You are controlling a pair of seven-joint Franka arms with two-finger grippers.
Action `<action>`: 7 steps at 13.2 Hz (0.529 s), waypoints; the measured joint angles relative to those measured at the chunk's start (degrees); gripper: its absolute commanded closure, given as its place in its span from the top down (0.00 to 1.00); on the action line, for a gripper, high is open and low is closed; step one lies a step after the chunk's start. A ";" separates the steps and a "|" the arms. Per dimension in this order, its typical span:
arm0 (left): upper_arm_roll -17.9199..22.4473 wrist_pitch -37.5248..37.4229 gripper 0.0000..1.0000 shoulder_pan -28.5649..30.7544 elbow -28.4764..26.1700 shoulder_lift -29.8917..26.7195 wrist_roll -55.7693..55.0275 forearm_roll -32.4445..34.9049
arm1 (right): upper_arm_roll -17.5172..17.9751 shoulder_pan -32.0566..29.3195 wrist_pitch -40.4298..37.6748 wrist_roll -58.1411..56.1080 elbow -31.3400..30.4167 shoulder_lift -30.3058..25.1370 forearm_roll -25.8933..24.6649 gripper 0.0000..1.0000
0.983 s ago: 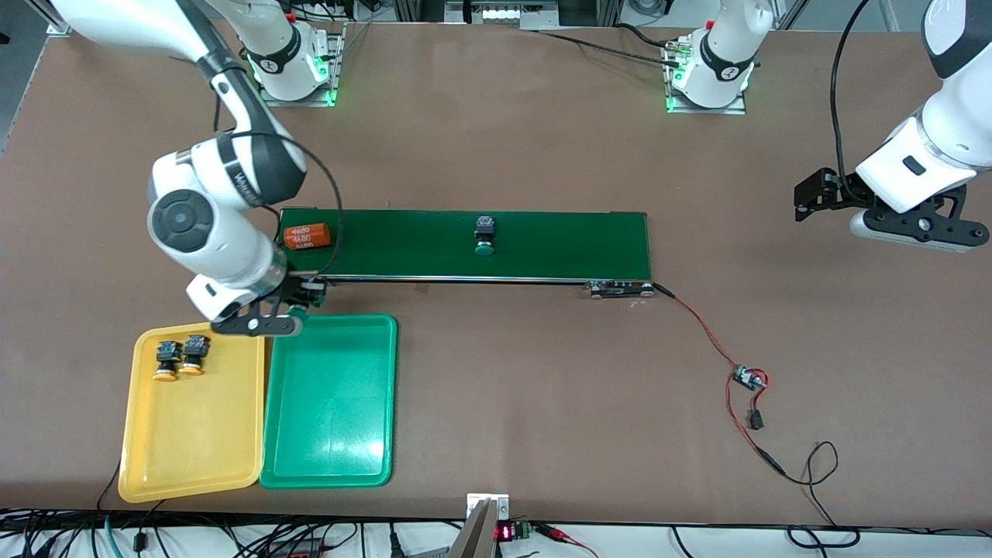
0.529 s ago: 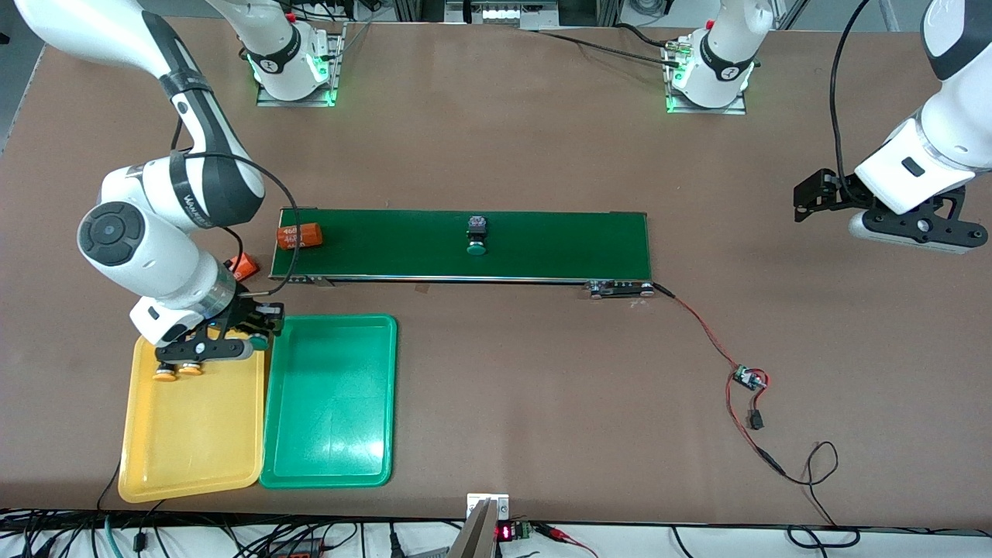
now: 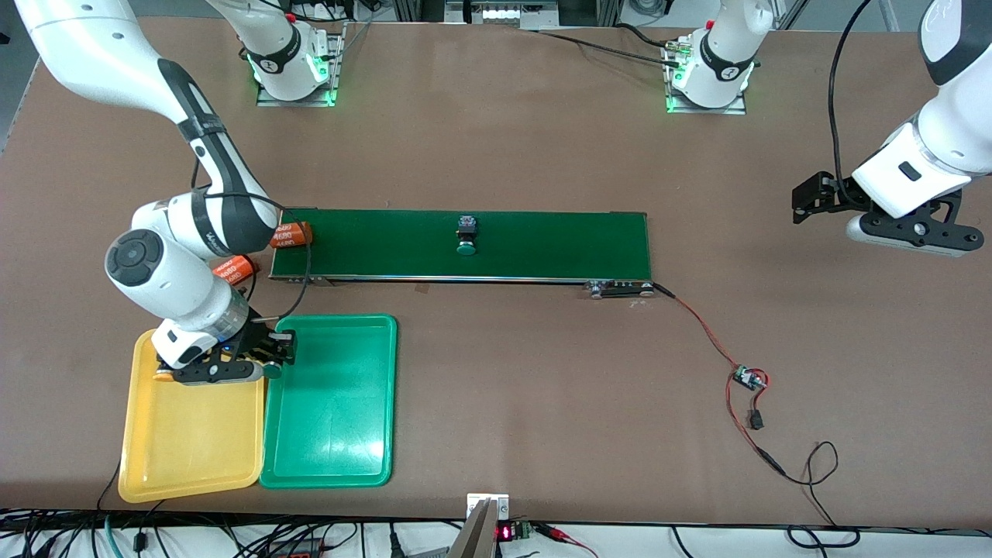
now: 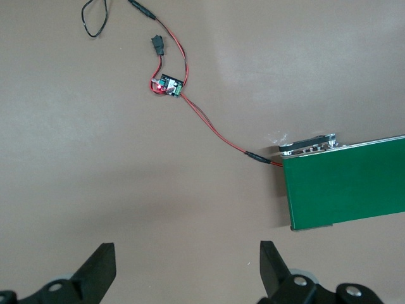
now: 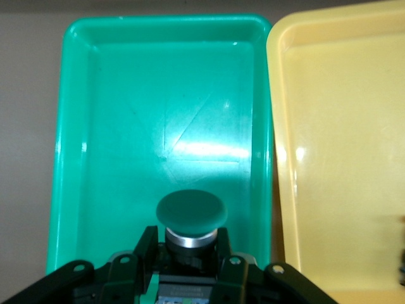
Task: Sort buttons by color to trays
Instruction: 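Lower the green button into the green tray and open the right gripper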
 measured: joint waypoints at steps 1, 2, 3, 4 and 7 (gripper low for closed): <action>0.00 0.00 1.00 0.00 0.01 0.01 -0.01 0.00 | 0.00 0.01 0.26 0.00 0.05 0.75 -0.01 0.31; 0.00 0.00 1.00 0.00 0.01 0.01 -0.01 0.00 | 0.00 0.03 0.42 0.00 0.07 1.37 -0.02 0.38; 0.00 0.02 1.00 0.00 0.01 0.03 -0.02 0.00 | 0.00 0.04 0.65 0.00 0.08 1.81 -0.02 0.51; -0.01 0.03 1.00 0.00 0.02 0.04 -0.02 0.00 | 0.00 0.07 1.11 0.01 0.10 2.25 -0.02 0.70; -0.03 0.04 1.00 0.00 0.03 0.05 -0.02 0.00 | 0.00 0.31 2.50 0.06 0.09 4.18 -0.02 0.80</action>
